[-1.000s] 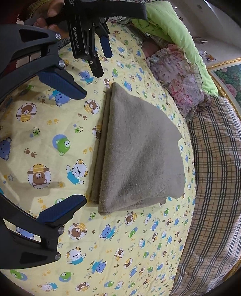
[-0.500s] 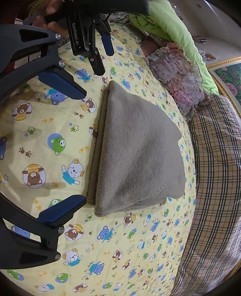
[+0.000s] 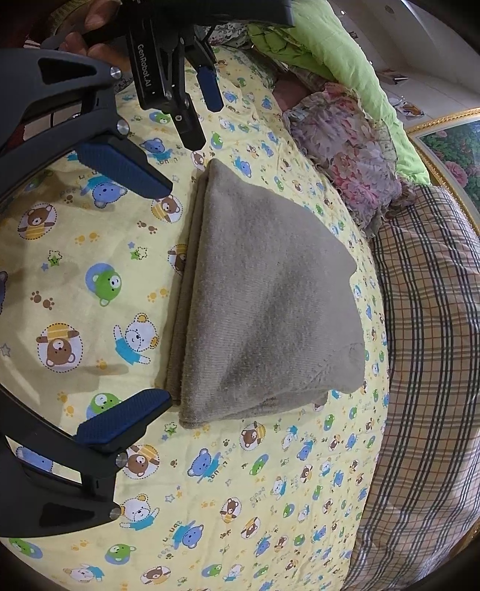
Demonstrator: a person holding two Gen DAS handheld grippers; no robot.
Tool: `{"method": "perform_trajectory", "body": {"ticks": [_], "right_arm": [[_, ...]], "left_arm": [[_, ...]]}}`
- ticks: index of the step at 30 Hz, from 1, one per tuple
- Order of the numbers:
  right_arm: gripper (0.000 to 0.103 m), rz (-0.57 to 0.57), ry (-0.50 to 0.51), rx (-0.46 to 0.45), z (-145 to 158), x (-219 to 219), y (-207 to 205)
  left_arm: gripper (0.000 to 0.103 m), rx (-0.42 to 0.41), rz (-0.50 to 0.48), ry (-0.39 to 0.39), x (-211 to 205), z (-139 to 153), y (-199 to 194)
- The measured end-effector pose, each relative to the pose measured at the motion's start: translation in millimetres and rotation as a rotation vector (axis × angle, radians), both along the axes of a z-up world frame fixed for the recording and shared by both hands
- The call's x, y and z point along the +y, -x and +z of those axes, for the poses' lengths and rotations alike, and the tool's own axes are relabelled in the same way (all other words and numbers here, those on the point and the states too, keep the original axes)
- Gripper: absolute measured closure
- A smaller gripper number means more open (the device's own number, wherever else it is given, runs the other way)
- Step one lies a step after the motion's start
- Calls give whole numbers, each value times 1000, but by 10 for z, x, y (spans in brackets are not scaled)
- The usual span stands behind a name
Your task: Fold small clothes
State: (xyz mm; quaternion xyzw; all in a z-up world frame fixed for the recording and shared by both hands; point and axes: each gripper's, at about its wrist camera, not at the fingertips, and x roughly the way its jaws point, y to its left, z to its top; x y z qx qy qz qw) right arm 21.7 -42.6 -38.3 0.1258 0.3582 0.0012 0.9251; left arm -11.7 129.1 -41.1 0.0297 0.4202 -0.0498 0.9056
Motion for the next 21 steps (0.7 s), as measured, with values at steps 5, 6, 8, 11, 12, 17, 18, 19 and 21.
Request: {"method": "perform_trajectory", "body": {"ticks": [5, 6, 8, 11, 12, 17, 18, 19, 21], "right_arm": [[1, -2, -1, -2, 7, 3, -5], [1, -2, 1, -2, 6, 2, -6], [1, 0, -1, -2, 5, -3, -6], [1, -1, -1, -2, 6, 2, -9], [1, -2, 0, -2, 3, -2, -5], [1, 1, -3, -6, 33, -12, -27], [1, 1, -5, -8, 41, -12, -30], [1, 1, -5, -9, 46, -7, -31], [1, 0, -3, -10, 56, 3, -35]], "left_arm": [[15, 1, -1, 2, -4, 12, -10], [15, 1, -2, 2, -4, 14, -18], [15, 3, -5, 4, -2, 13, -30], [15, 7, -4, 6, -7, 14, -43], [15, 6, -6, 5, -7, 14, -45], [15, 4, -9, 4, -27, 34, -55], [15, 3, -9, 3, -30, 38, -55], [15, 3, -10, 4, -32, 41, -54], [15, 4, -11, 5, -35, 45, -57]]}}
